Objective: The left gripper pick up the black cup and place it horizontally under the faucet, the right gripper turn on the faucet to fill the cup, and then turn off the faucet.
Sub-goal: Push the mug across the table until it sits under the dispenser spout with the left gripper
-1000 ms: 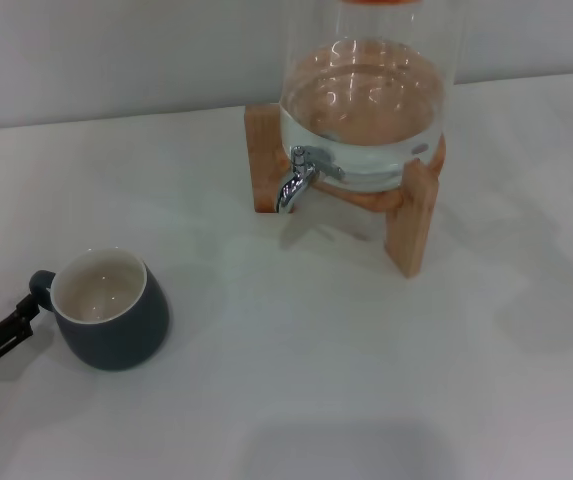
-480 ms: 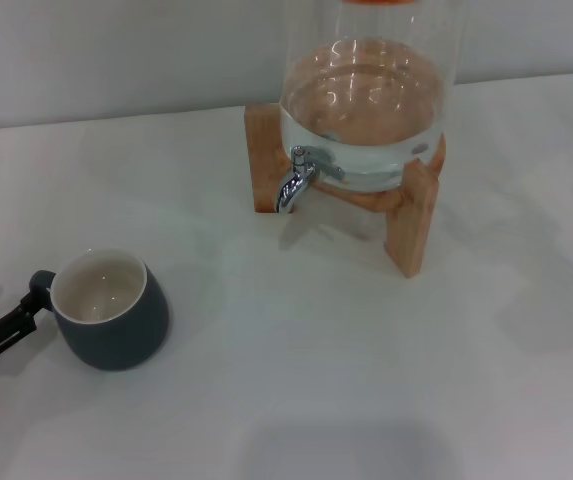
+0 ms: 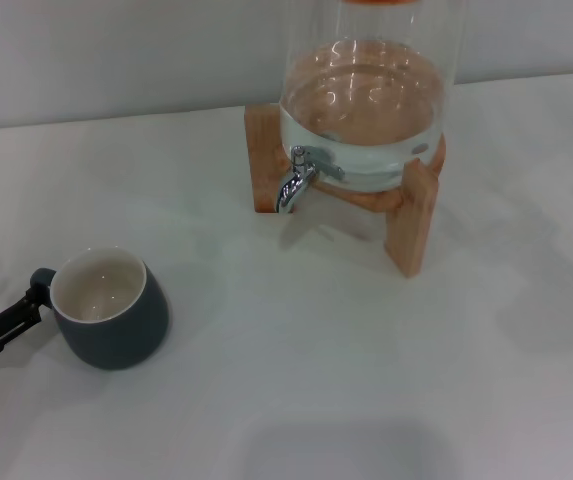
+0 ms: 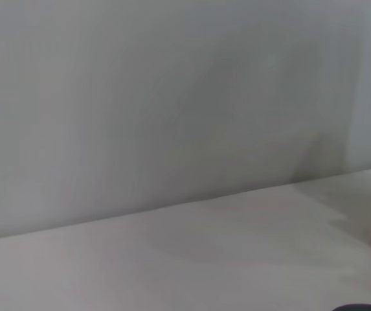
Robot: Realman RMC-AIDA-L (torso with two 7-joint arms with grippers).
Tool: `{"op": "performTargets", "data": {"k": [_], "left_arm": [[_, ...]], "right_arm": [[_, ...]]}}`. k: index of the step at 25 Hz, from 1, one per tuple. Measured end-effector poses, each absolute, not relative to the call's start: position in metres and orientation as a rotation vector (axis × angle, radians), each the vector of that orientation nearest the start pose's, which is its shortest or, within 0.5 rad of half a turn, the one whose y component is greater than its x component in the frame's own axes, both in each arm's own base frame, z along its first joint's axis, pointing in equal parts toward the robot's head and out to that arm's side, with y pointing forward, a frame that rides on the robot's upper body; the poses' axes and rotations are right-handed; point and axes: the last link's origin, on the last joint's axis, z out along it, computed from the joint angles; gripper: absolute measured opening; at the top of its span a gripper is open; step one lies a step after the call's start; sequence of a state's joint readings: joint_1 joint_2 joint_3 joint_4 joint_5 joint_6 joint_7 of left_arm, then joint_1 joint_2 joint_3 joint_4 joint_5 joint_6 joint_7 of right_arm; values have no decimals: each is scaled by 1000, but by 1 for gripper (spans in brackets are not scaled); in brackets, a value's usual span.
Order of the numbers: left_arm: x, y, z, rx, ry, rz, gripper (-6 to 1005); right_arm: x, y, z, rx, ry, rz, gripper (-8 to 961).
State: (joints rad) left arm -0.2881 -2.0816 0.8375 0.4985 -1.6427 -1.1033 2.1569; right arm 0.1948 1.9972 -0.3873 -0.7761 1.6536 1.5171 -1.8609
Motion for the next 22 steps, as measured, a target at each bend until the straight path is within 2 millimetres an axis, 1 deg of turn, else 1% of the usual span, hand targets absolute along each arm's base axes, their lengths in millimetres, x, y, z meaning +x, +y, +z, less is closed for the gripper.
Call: {"op": "performTargets", "data": {"k": [7,14,22], "left_arm": [[-355,307,-2,-2158,-698,-551,862],[-353,310,-10,-2191,-693,-508,862],[-353,312,-11,-2191,-690,-496,862]], "right_arm": [[361,268,160,-1832,586,895,754],[363,265,163,-1812,586,905,754],[364,263,163,-1809,590,903,755]]}}
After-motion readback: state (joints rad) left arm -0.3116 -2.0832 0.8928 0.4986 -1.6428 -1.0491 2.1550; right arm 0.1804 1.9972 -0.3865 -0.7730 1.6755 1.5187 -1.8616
